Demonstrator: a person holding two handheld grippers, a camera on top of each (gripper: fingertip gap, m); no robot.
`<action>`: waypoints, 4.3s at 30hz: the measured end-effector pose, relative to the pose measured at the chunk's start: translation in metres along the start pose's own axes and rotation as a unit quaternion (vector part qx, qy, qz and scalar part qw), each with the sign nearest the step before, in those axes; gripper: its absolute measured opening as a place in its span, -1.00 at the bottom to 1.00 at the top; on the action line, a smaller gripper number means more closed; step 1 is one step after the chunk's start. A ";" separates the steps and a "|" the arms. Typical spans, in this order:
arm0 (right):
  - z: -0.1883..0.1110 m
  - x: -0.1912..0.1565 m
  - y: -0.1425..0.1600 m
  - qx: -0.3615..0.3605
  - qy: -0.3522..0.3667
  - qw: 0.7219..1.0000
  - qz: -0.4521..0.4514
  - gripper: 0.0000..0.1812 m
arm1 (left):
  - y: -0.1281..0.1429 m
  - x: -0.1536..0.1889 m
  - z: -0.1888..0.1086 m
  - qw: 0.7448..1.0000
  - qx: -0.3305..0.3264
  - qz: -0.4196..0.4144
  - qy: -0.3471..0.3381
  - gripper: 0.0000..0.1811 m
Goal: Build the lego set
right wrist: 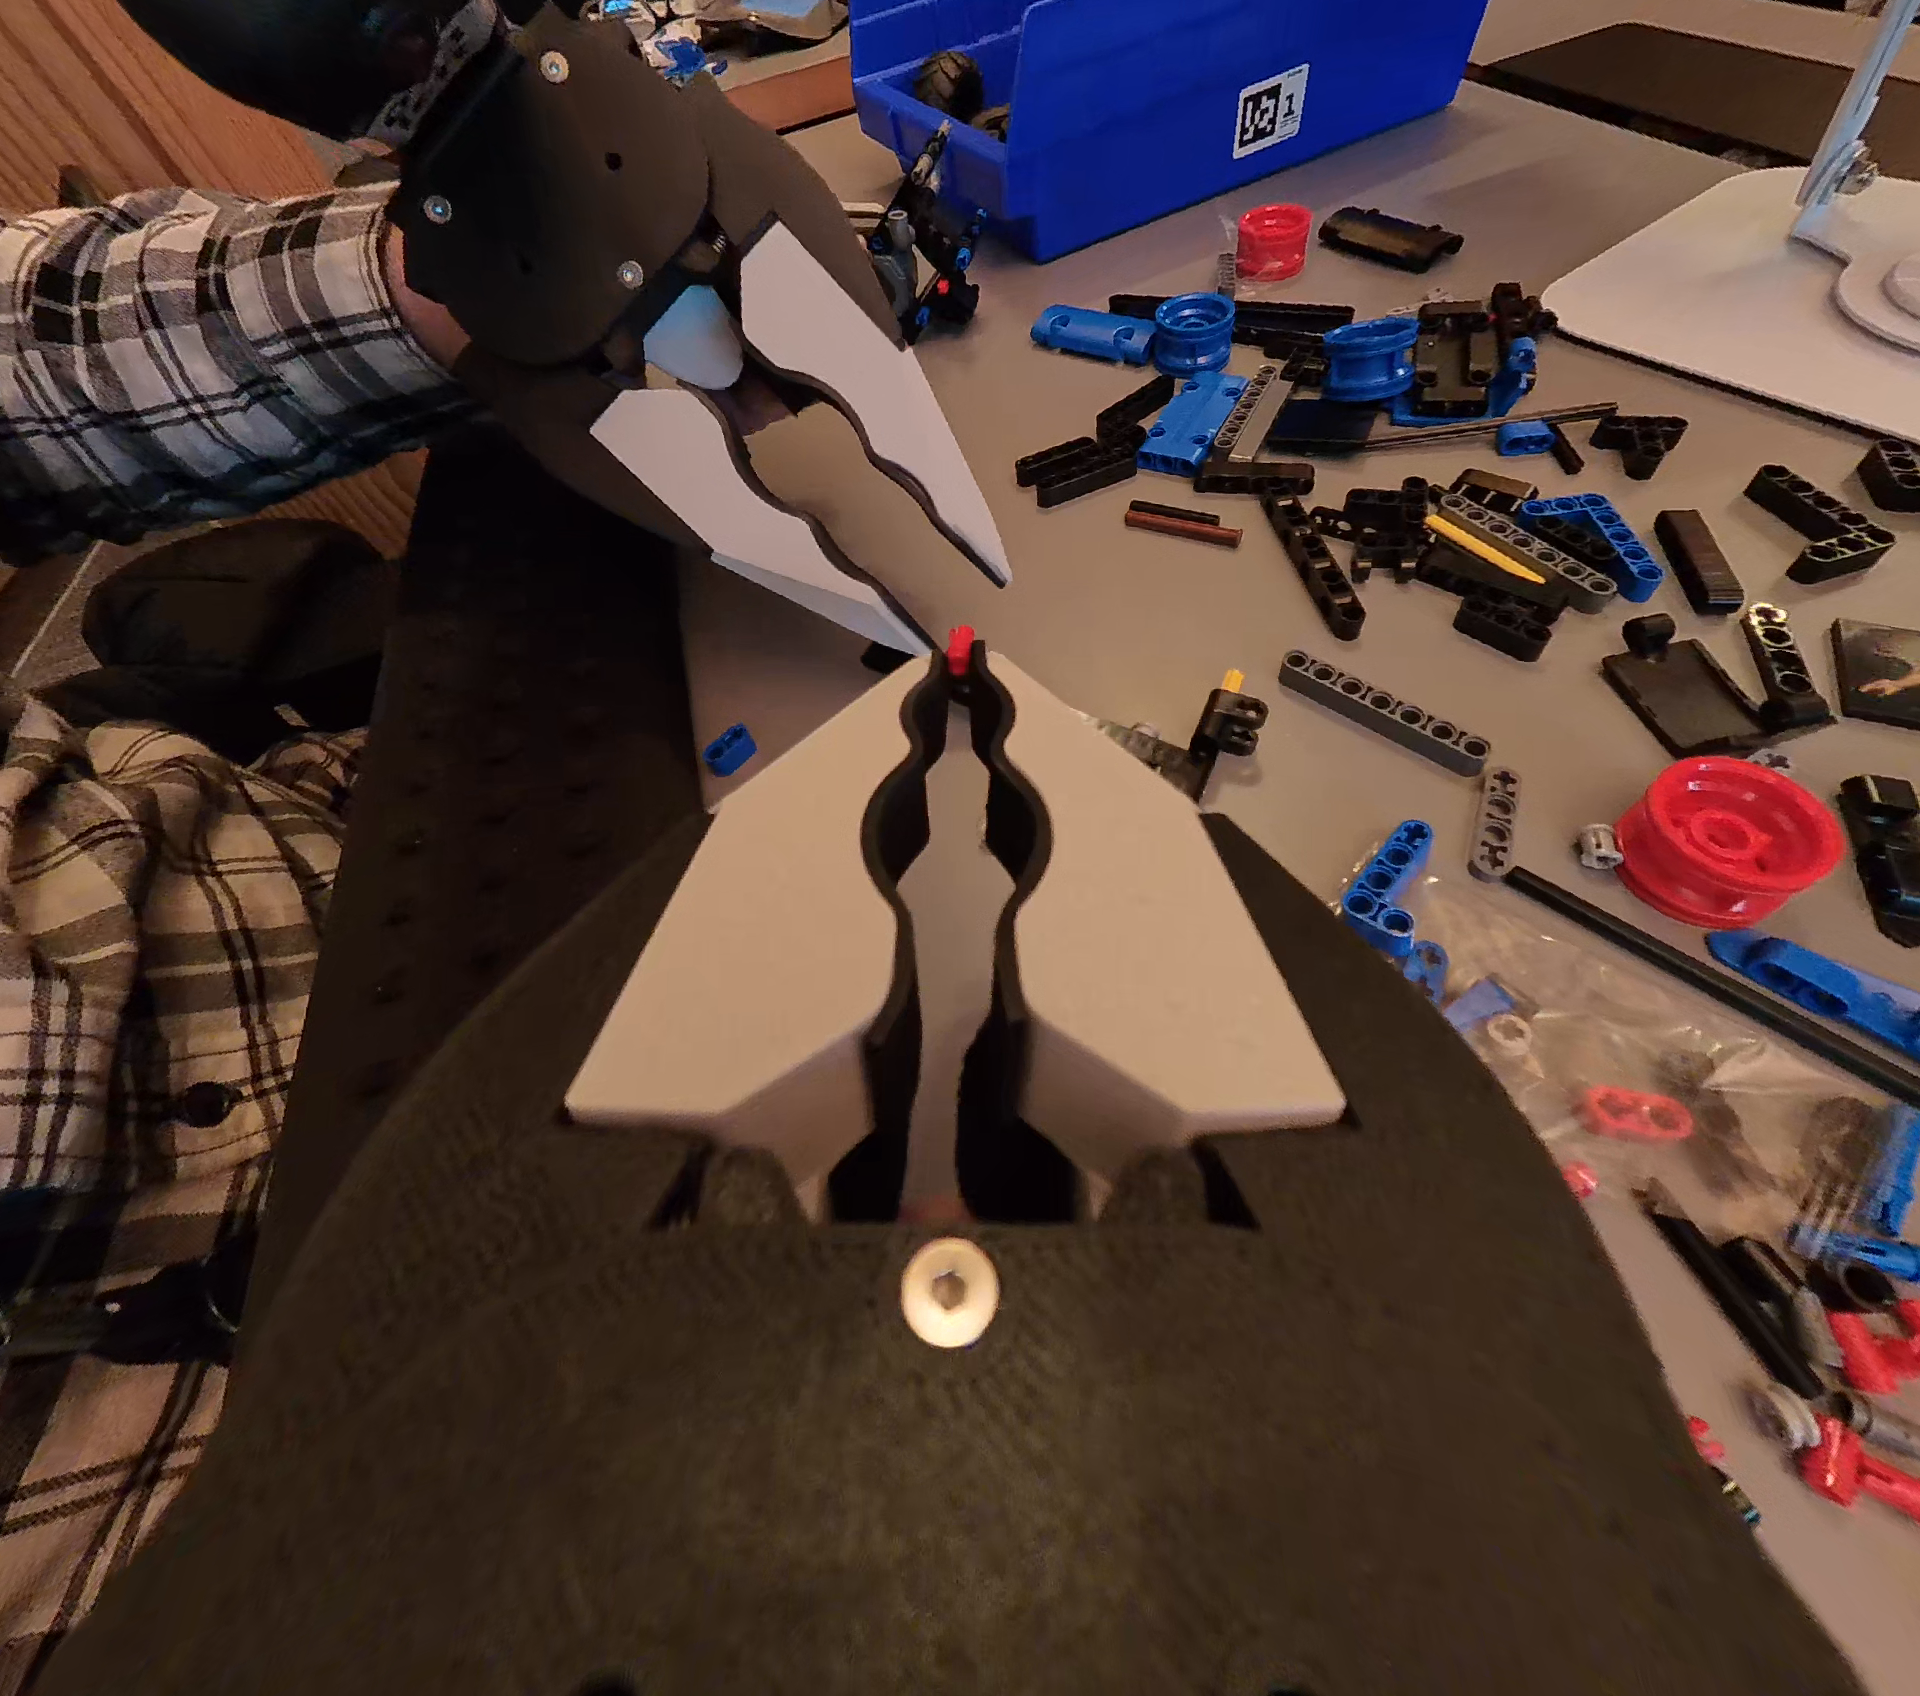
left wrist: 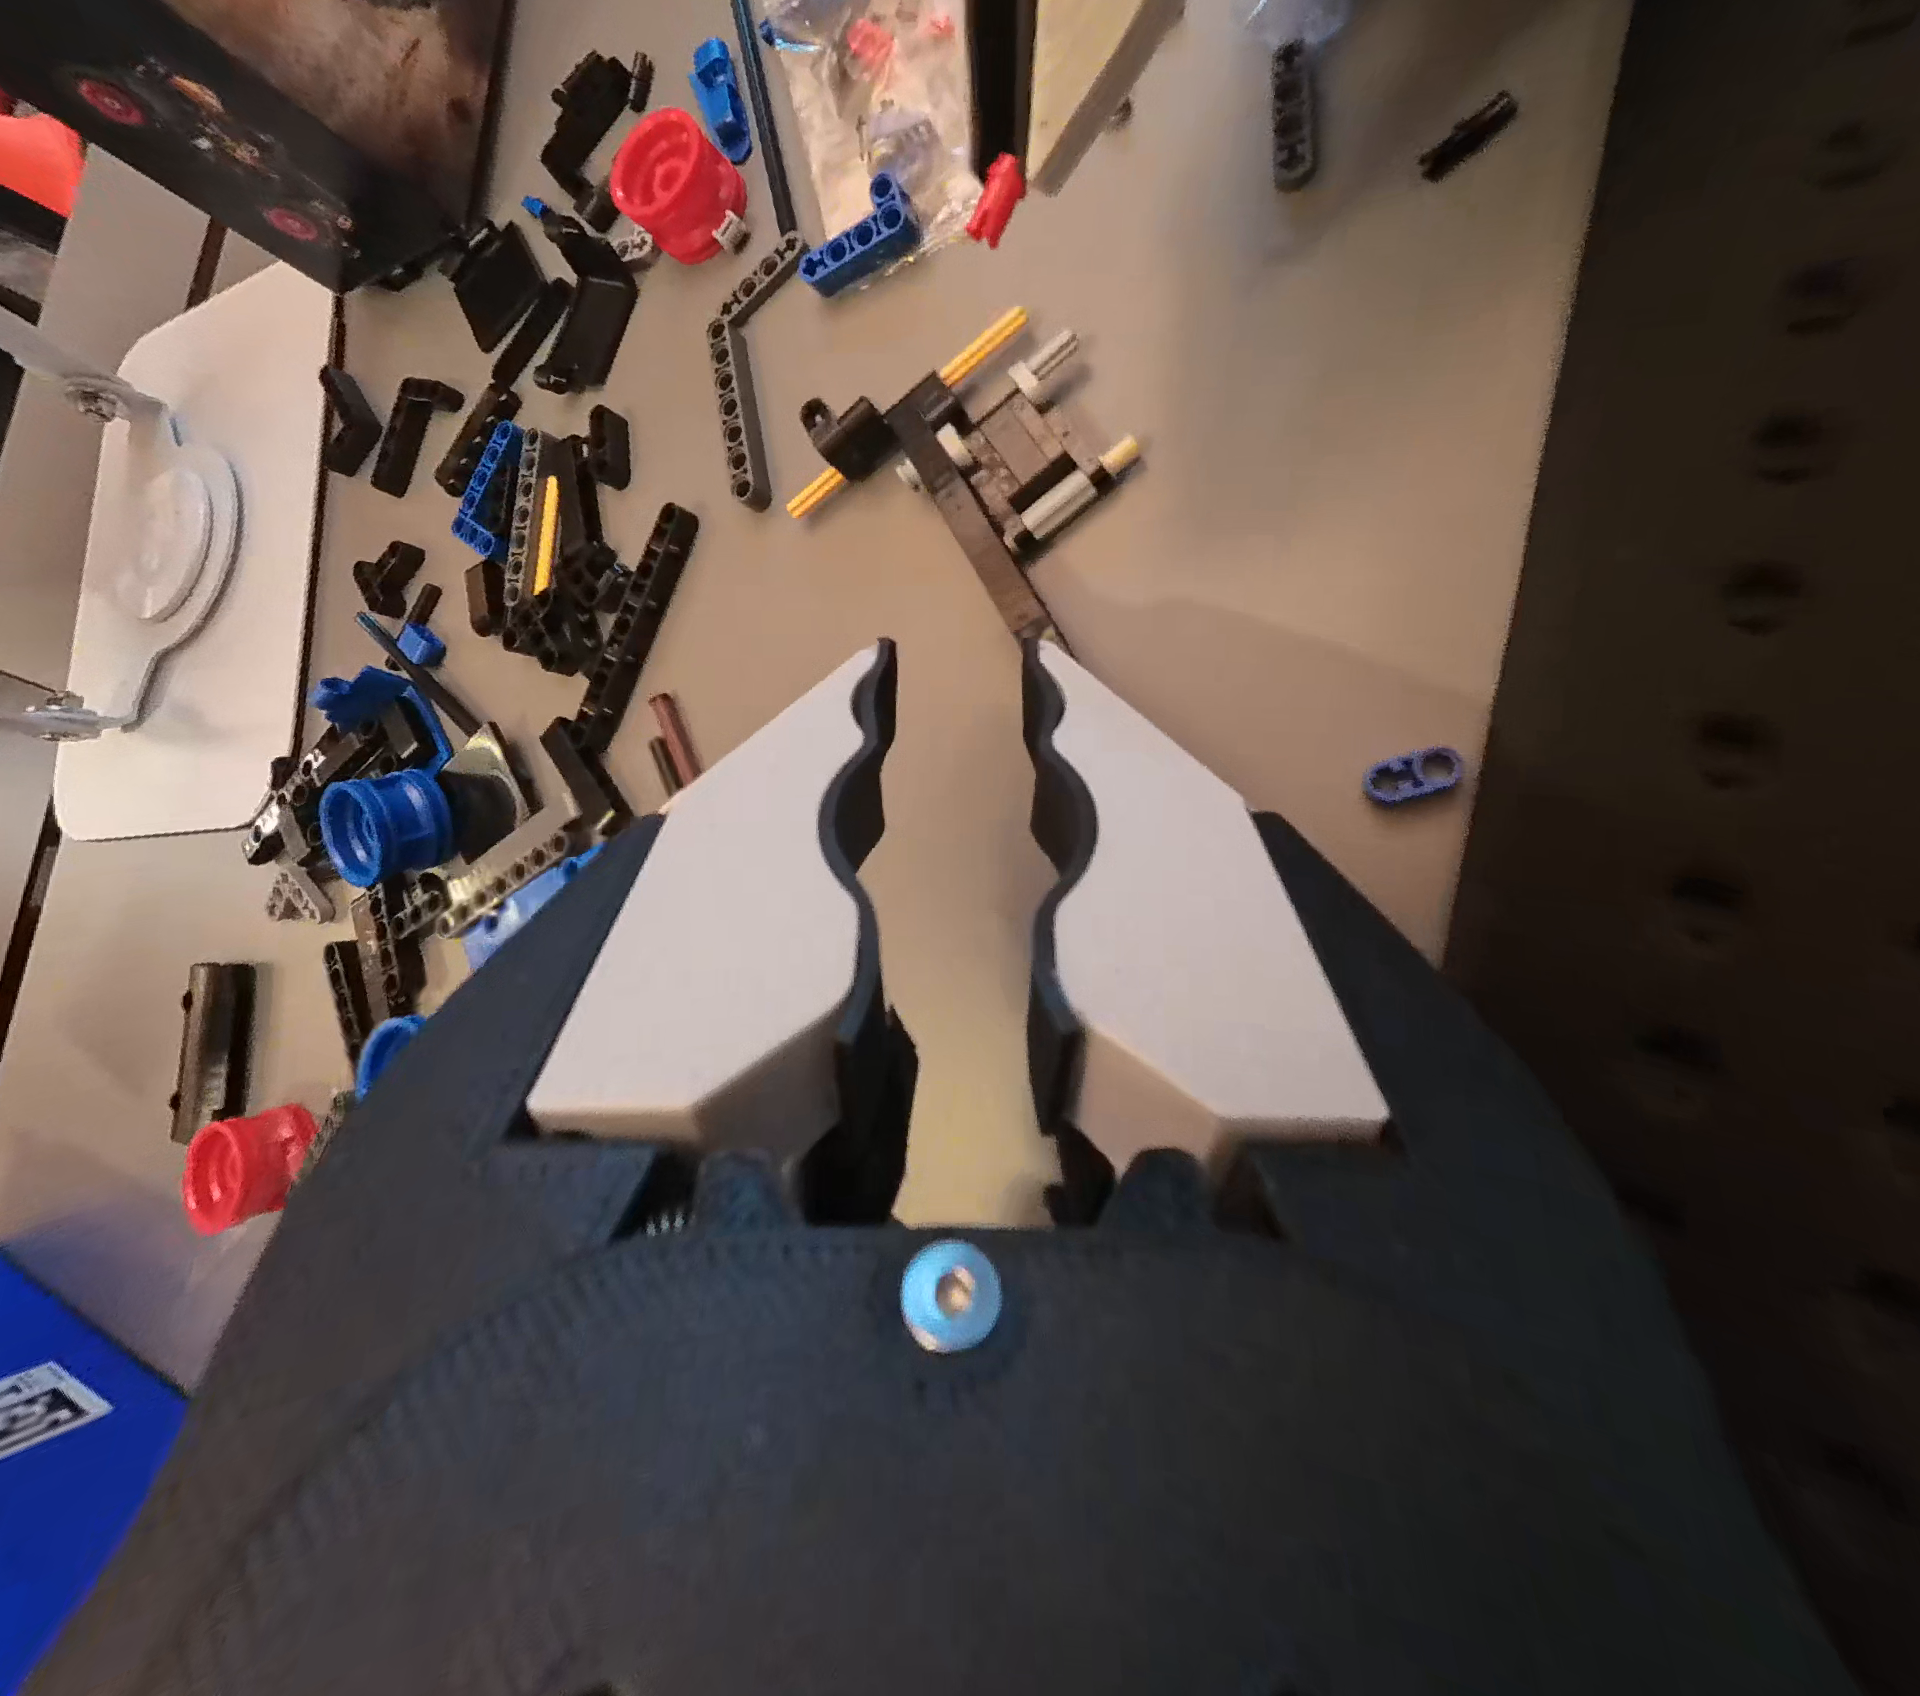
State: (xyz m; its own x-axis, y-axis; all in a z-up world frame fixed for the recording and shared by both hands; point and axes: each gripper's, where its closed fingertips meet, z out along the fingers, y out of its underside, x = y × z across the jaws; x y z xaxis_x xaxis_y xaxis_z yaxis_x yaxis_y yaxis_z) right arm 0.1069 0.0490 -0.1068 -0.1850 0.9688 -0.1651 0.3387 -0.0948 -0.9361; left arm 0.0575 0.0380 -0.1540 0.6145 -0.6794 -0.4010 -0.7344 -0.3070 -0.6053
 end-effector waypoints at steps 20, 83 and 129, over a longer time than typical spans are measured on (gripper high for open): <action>-0.005 0.006 -0.003 0.012 0.007 1.000 0.008 -0.97 | -0.005 -0.006 0.014 1.000 -0.013 -0.001 -0.002 -0.74; 0.026 0.034 0.043 -0.210 0.234 0.898 -0.307 -0.98 | -0.015 0.012 0.037 0.958 0.017 -0.283 0.051 -0.92; 0.015 -0.060 0.065 -0.218 -0.130 0.963 -0.087 -0.85 | -0.002 0.004 0.034 0.961 0.009 -0.272 0.043 -0.93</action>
State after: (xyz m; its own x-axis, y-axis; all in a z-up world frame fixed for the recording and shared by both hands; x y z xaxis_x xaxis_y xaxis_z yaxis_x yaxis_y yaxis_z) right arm 0.1263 -0.0190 -0.1627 -0.4802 0.8656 -0.1420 0.6258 0.2246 -0.7470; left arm 0.0715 0.0586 -0.1781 0.8796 -0.4743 0.0369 -0.3047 -0.6211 -0.7221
